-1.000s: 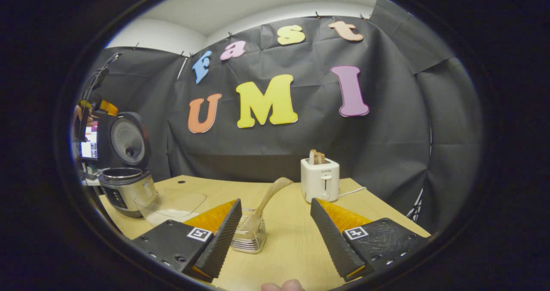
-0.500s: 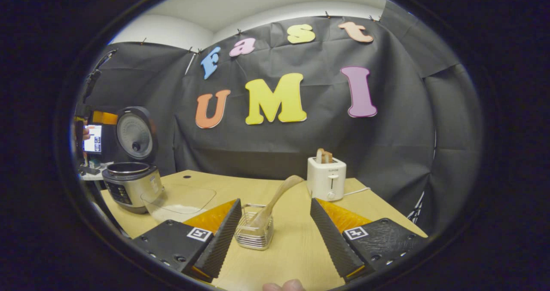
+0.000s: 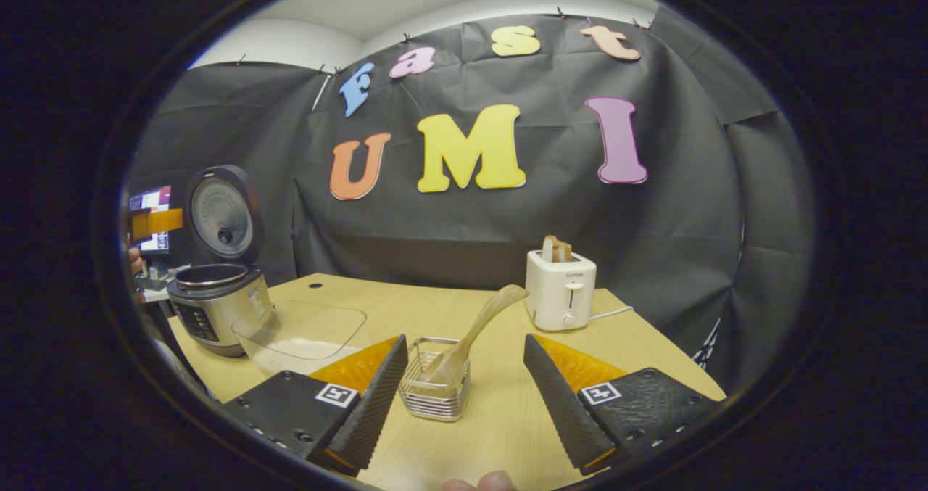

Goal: Close the left gripper, press the button to open the rice cooker; take a wooden spoon from the chopstick holder with the right hand, scoop a spoonful of rice and pour it into the rice cooker, then put the wooden spoon back into the chopstick holder.

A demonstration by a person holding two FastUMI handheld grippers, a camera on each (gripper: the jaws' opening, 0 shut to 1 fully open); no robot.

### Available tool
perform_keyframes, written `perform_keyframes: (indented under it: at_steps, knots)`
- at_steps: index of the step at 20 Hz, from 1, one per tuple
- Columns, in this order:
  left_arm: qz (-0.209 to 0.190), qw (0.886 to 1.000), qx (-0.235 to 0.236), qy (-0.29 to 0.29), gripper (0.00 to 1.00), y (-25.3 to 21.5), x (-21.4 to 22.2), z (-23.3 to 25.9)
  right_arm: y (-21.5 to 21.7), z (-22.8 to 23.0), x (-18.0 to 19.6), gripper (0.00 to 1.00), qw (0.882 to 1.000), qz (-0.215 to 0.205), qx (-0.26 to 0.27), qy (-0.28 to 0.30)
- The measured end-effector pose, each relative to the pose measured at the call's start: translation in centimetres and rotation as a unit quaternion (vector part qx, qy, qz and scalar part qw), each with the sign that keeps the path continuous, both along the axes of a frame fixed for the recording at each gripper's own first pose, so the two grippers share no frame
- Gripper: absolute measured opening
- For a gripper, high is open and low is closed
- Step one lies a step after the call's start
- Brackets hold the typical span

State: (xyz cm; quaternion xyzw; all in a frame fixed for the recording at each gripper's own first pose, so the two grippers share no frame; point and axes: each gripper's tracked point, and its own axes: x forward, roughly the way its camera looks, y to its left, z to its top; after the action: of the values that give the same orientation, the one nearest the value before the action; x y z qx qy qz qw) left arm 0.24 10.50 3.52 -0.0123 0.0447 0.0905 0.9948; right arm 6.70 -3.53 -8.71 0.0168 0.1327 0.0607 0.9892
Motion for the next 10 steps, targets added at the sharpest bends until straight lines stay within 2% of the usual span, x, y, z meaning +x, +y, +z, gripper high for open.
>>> perform_keyframes:
  at_steps: [2, 4, 5, 6, 8, 9, 10]
  knots:
    - [-0.005, 1.0, -0.01, 0.0, 1.0, -0.1, -0.3, -0.8, 0.2, -0.5, 1.3, 0.95, 1.0, -0.005, 0.0, 0.009]
    - [-0.004, 1.0, -0.001, 0.003, 1.0, 0.7, -0.7, -1.3, 0.6, -1.4, 2.5, 0.96, 1.0, -0.011, -0.001, 0.025]
    - [-0.011, 1.0, 0.005, 0.005, 1.0, 0.7, -0.7, -1.5, 0.9, -1.6, 3.0, 0.92, 1.0, -0.011, -0.002, 0.028]
    - [-0.011, 1.0, 0.011, 0.006, 1.0, 1.0, -0.8, -1.7, 1.2, -1.7, 3.6, 0.96, 1.0, -0.012, -0.005, 0.027]
    - [-0.008, 1.0, 0.017, 0.003, 1.0, 1.5, -1.2, -1.9, 1.3, -2.1, 4.7, 0.96, 0.999, -0.017, -0.003, 0.031]
    - [-0.009, 1.0, 0.018, 0.0, 1.0, 1.5, -1.3, -1.9, 1.3, -2.6, 5.5, 0.92, 0.999, -0.02, 0.001, 0.035]
    - [-0.012, 1.0, 0.021, -0.001, 1.0, 1.5, -1.3, -1.8, 1.1, -3.0, 6.3, 0.95, 0.999, -0.026, -0.001, 0.038]
